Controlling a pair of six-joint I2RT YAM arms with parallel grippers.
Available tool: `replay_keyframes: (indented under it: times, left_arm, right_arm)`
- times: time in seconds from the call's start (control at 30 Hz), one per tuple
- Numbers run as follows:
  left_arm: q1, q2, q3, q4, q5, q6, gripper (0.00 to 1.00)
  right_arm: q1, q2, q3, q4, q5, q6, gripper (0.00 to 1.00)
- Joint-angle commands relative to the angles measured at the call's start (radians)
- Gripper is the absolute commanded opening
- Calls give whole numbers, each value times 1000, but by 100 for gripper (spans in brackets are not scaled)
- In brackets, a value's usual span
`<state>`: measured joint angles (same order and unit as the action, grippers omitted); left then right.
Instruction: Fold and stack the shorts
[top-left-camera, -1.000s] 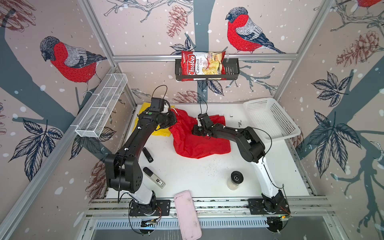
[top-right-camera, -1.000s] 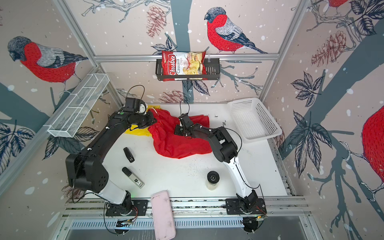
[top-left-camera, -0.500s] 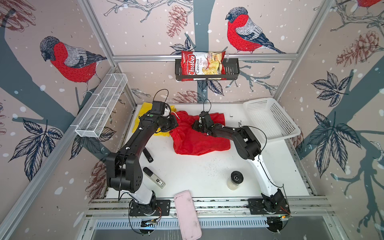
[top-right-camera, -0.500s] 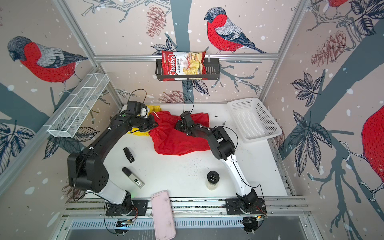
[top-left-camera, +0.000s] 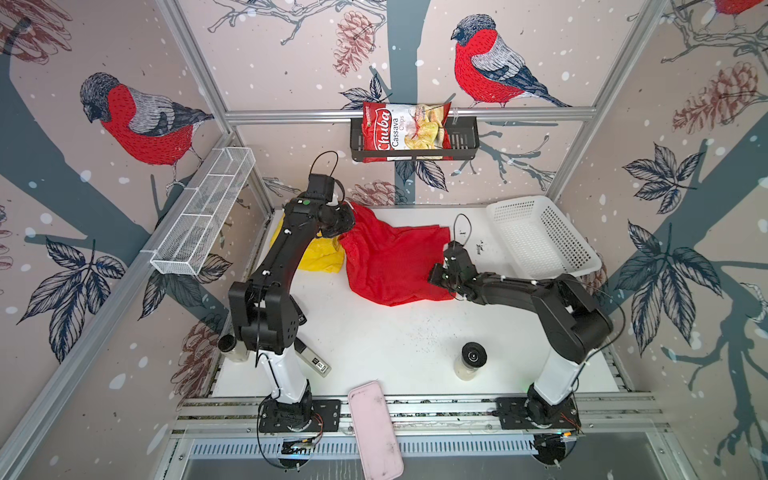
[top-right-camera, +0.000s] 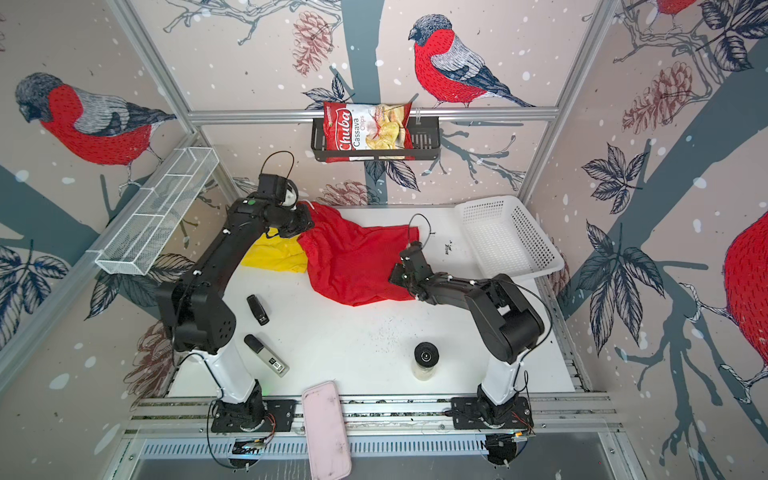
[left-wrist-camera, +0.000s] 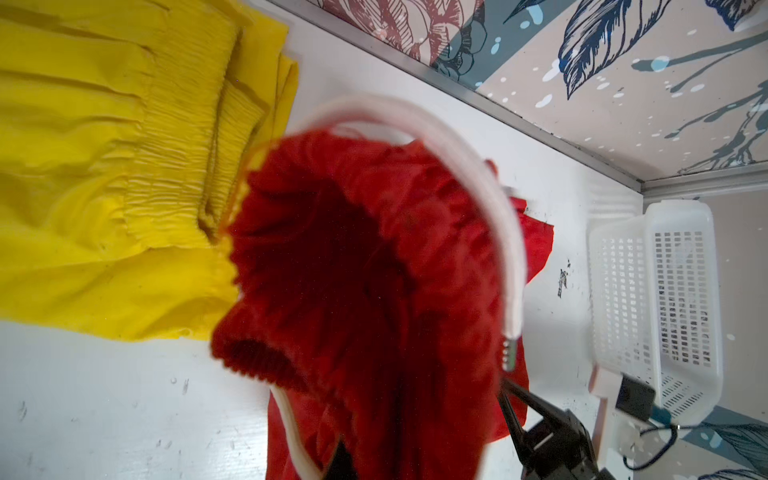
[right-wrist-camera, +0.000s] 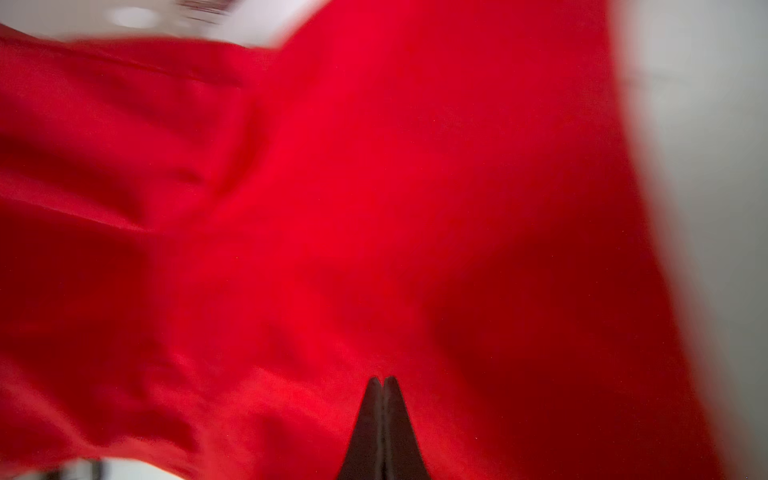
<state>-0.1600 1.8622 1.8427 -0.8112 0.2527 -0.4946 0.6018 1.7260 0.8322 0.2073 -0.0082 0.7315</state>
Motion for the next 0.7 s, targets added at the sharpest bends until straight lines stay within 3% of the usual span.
replay_keyframes:
  times: [0.0, 0.13, 0.3, 0.67]
  left_arm:
    - [-5, 52, 77, -86, -18, -11, 0]
    - [-30, 104, 149, -110, -42, -43, 0]
    - [-94, 166, 187, -96, -41, -102, 9]
    - [-293, 383, 346, -45, 11, -269, 8]
  right_arm:
    - [-14, -77, -112, 17, 64, -27, 0]
    - [-28, -108, -206, 96, 44, -20, 0]
    - [-10, -24, -237, 210, -14, 8, 0]
    - [-22, 93, -309, 386, -83, 43, 0]
